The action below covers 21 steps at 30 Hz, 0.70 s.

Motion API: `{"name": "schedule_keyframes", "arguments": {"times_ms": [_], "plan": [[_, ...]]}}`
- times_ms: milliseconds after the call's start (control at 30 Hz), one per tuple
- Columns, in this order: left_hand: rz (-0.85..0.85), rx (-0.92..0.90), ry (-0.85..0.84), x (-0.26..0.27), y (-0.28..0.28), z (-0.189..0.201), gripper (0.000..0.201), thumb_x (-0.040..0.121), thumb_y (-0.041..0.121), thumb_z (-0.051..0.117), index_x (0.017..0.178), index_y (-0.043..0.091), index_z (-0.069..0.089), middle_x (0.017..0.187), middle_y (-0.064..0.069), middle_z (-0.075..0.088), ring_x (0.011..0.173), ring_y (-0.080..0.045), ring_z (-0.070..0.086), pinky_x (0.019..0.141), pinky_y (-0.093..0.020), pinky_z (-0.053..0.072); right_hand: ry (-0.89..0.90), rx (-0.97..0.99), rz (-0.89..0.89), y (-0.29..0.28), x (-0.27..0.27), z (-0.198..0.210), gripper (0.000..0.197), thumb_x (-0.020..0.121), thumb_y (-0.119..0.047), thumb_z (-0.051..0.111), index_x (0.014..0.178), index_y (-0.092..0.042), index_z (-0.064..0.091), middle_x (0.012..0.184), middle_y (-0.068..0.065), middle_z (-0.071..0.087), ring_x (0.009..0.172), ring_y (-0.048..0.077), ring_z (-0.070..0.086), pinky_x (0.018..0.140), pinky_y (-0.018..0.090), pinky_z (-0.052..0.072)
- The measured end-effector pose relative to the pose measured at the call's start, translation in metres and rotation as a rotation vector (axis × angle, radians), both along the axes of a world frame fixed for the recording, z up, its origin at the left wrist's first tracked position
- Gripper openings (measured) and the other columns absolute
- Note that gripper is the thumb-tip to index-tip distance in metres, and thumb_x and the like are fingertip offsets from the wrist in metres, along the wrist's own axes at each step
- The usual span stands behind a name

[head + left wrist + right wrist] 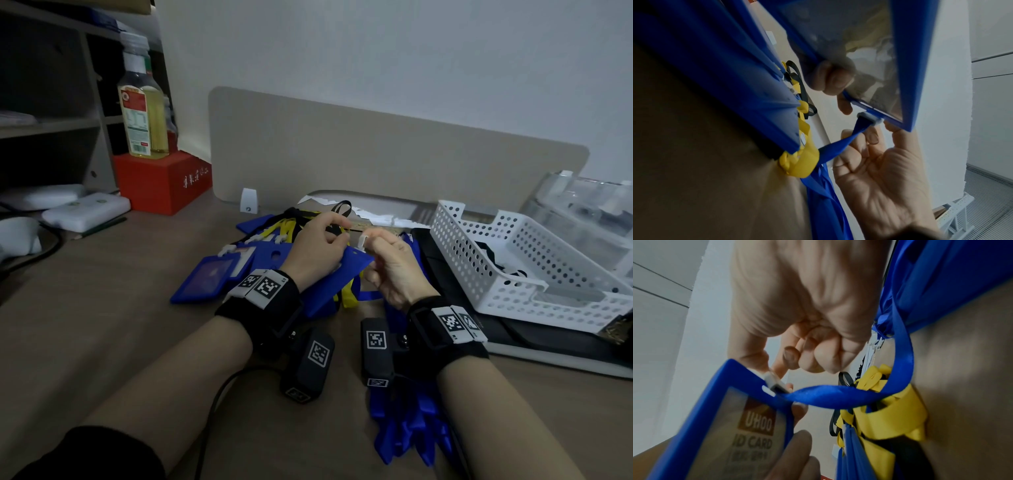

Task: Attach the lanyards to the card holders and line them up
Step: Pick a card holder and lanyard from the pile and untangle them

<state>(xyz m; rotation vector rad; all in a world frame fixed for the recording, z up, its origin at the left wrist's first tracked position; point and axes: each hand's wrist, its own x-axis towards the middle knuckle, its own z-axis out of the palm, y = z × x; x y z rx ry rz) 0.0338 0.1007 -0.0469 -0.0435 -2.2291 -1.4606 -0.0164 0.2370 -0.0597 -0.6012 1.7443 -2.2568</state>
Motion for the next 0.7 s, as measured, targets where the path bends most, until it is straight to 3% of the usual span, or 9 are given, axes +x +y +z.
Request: {"name": "schedule_keyframes", "arguments": {"times_ms": [67, 300, 600, 700], "plan": [[-0.009, 0.008, -0.007, 0.0005, 0.0005, 0.0003, 0.016, 0.097, 0.012, 0.051, 0.112, 0.016, 0.053, 0.052, 0.002, 0.052, 0.038, -0.002, 0.047, 0.041, -0.013, 0.040, -0.010, -0.005, -0.001, 0.0004, -0.0003, -0.0002, 0.033, 0.092, -0.002, 0.047, 0.071, -0.020, 0.065, 0.056, 0.003, 0.035, 0.035, 0.008, 0.031, 0.035, 0.017, 0.022], [0.004, 0.070, -0.045, 0.0001, 0.0002, -0.0008, 0.021, 0.098, 0.011, 0.049, 0.118, 0.017, 0.051, 0.060, -0.002, 0.054, 0.038, -0.001, 0.047, 0.041, -0.014, 0.042, -0.004, 0.071, 0.068, -0.0013, 0.0030, 0.0020, 0.031, 0.094, 0.000, 0.044, 0.072, -0.016, 0.059, 0.044, -0.002, 0.034, 0.032, 0.008, 0.027, 0.037, 0.016, 0.017], [0.062, 0.140, -0.050, -0.0001, 0.0014, -0.0003, 0.028, 0.098, 0.009, 0.047, 0.124, 0.017, 0.045, 0.062, -0.003, 0.053, 0.036, -0.003, 0.047, 0.039, -0.016, 0.043, 0.003, 0.096, 0.013, -0.0029, 0.0021, 0.0001, 0.028, 0.093, -0.003, 0.049, 0.066, -0.014, 0.050, 0.056, 0.005, 0.036, 0.036, 0.009, 0.027, 0.035, 0.018, 0.018], [0.093, 0.137, -0.052, -0.0001, 0.0006, -0.0008, 0.028, 0.098, 0.010, 0.047, 0.124, 0.018, 0.044, 0.068, -0.005, 0.055, 0.045, -0.010, 0.051, 0.041, -0.017, 0.045, 0.003, 0.115, 0.007, -0.0030, 0.0029, 0.0025, 0.019, 0.091, -0.004, 0.049, 0.073, -0.011, 0.052, 0.057, 0.003, 0.032, 0.040, 0.009, 0.025, 0.037, 0.019, 0.016]]}}
